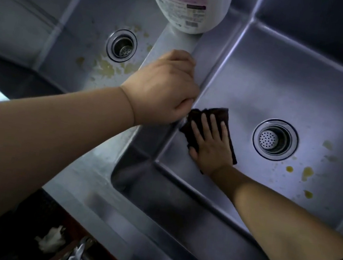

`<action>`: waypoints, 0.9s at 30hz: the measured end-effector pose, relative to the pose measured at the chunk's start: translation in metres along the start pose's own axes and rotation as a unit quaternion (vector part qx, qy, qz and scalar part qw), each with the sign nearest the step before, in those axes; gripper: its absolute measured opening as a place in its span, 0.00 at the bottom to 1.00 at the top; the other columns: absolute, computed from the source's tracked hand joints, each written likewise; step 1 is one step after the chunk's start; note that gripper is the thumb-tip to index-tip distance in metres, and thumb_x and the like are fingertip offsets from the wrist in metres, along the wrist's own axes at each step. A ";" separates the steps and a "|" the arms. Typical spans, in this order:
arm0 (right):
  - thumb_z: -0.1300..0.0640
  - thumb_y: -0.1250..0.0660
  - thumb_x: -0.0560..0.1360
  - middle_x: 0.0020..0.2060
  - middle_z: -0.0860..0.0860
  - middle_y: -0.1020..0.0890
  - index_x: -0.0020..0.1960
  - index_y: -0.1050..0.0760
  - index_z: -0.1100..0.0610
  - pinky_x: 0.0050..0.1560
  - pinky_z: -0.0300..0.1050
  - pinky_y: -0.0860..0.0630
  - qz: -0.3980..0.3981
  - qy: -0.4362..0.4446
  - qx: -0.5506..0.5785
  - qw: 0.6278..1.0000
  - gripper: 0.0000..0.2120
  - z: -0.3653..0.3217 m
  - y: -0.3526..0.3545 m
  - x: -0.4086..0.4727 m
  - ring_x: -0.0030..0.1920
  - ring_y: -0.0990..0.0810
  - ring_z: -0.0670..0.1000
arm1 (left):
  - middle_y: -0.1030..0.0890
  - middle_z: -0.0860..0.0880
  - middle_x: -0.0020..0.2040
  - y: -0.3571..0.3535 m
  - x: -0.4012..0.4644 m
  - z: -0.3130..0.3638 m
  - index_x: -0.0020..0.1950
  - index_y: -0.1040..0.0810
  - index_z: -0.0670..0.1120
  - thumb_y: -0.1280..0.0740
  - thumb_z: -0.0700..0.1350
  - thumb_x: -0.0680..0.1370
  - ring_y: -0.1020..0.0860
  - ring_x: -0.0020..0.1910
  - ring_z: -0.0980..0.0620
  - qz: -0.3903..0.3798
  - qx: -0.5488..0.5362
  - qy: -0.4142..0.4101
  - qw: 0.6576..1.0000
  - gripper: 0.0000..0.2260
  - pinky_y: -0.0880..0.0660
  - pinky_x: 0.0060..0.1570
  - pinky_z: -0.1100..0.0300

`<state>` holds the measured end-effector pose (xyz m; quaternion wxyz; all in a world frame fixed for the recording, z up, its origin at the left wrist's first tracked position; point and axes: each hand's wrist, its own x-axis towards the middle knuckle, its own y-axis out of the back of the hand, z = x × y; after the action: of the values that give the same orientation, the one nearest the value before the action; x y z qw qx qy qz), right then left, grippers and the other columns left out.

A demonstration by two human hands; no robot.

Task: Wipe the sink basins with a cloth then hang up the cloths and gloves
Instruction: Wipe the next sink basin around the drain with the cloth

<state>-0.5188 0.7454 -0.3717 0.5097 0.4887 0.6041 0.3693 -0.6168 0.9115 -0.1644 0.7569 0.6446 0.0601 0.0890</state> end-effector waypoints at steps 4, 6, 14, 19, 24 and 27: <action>0.44 0.33 0.69 0.73 0.60 0.36 0.73 0.36 0.56 0.70 0.66 0.49 0.007 0.029 -0.006 1.000 0.36 -0.033 -0.010 0.006 0.73 0.40 0.63 | 0.21 0.45 0.31 0.000 -0.001 0.001 0.33 0.23 0.42 0.39 0.40 0.71 0.24 0.40 0.41 0.001 0.006 0.004 1.000 0.09 0.35 0.64 0.56; 0.43 0.33 0.69 0.72 0.59 0.34 0.72 0.33 0.56 0.70 0.65 0.46 0.007 0.059 -0.016 0.998 0.34 -0.043 -0.015 -0.002 0.72 0.38 0.62 | 0.21 0.44 0.32 0.001 -0.001 0.002 0.33 0.22 0.41 0.39 0.40 0.71 0.23 0.39 0.41 -0.001 0.009 0.005 1.000 0.09 0.34 0.63 0.55; 0.46 0.43 0.78 0.76 0.55 0.48 0.76 0.46 0.47 0.70 0.63 0.65 -0.068 0.217 -0.052 0.972 0.29 -0.037 -0.019 -0.037 0.76 0.53 0.60 | 0.21 0.44 0.32 0.008 0.003 0.011 0.34 0.22 0.41 0.39 0.39 0.70 0.23 0.39 0.42 -0.044 0.046 0.008 0.998 0.08 0.33 0.62 0.54; 0.42 0.33 0.71 0.71 0.54 0.32 0.70 0.31 0.47 0.68 0.63 0.38 -0.039 0.219 -0.057 0.973 0.28 0.007 -0.010 -0.091 0.71 0.34 0.59 | 0.22 0.45 0.31 0.011 0.006 0.015 0.34 0.22 0.43 0.40 0.41 0.70 0.23 0.39 0.42 -0.058 0.090 -0.005 0.994 0.09 0.34 0.60 0.54; 0.39 0.29 0.67 0.69 0.55 0.30 0.70 0.30 0.49 0.71 0.62 0.43 -0.056 0.180 -0.080 0.979 0.33 0.067 0.000 -0.167 0.69 0.32 0.60 | 0.22 0.45 0.30 0.015 0.009 0.025 0.32 0.23 0.45 0.36 0.39 0.70 0.22 0.38 0.42 -0.092 0.147 -0.054 0.983 0.07 0.29 0.55 0.51; 0.36 0.27 0.64 0.68 0.55 0.29 0.69 0.29 0.49 0.70 0.57 0.51 -0.061 0.129 -0.074 0.987 0.37 0.098 0.003 -0.205 0.67 0.30 0.60 | 0.20 0.49 0.35 0.010 0.016 0.038 0.36 0.21 0.48 0.39 0.40 0.69 0.22 0.41 0.45 -0.194 0.260 -0.112 0.939 0.08 0.29 0.48 0.54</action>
<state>-0.4217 0.5432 -0.3367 0.4837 0.3601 0.6646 0.4413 -0.5939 0.8797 -0.1480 0.5672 0.8007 0.1201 -0.1508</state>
